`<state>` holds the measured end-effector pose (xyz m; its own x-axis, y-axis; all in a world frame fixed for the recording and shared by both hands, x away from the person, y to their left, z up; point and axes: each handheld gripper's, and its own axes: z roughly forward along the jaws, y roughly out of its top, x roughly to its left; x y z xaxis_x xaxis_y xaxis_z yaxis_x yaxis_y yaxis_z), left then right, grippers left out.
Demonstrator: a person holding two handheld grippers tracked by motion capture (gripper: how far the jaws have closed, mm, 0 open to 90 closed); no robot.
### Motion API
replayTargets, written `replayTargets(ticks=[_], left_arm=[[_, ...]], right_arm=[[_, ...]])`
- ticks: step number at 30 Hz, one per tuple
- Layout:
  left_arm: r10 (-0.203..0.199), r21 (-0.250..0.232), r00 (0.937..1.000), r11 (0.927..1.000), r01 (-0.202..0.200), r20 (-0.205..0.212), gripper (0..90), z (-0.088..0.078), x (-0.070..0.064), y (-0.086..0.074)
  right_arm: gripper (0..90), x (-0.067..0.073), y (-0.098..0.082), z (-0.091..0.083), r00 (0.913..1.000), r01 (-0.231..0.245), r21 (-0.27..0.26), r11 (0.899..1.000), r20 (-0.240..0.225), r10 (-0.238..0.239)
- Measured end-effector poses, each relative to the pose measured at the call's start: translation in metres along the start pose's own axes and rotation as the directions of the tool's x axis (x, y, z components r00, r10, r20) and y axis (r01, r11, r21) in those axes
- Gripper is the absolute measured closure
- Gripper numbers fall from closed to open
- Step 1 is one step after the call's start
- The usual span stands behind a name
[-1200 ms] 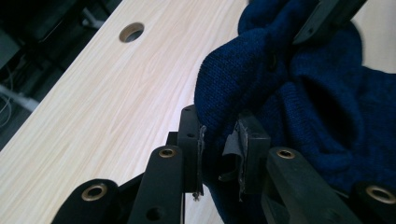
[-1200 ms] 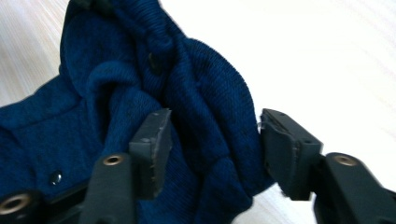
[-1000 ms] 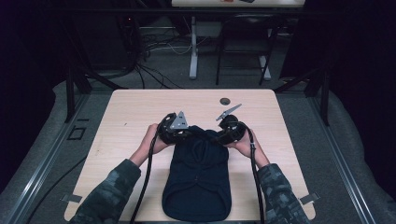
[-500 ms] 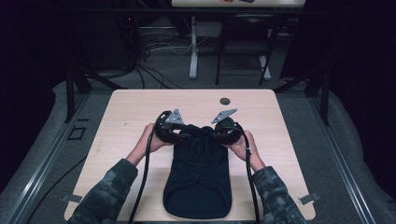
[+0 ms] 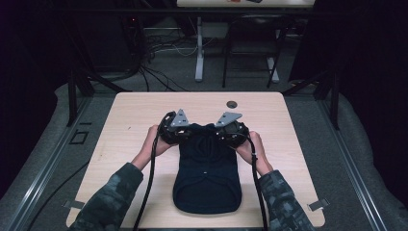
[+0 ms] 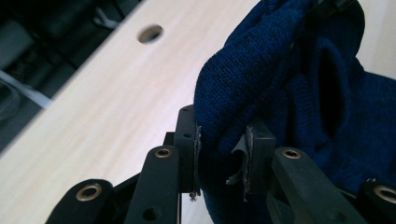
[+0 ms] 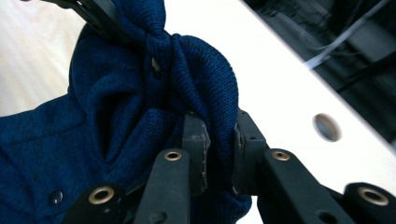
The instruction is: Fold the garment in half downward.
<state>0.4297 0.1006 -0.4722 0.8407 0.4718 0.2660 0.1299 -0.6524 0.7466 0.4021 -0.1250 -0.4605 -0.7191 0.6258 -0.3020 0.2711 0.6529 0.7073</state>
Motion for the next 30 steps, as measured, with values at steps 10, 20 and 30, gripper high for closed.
replayTargets(ticks=[10,20,30], left_arm=[[0.103,-0.064,0.9805,0.9913,-0.115,-0.167,74.1,-0.008,-0.014,0.01],[0.169,-0.052,0.9692,0.9822,-0.181,-0.179,74.0,-0.006,-0.027,0.008],[0.156,-0.027,0.9793,0.9866,-0.161,-0.129,73.2,-0.007,-0.03,0.004]], right_arm=[[75.3,0.002,0.003,-0.012,0.9995,0.03,0.004,1.0,0.014,-0.03],[63.9,0.001,-0.011,-0.012,0.9986,-0.016,0.036,0.999,-0.05,0.018],[70.1,0.003,-0.02,-0.005,0.9946,-0.057,0.055,0.997,-0.084,0.061]])
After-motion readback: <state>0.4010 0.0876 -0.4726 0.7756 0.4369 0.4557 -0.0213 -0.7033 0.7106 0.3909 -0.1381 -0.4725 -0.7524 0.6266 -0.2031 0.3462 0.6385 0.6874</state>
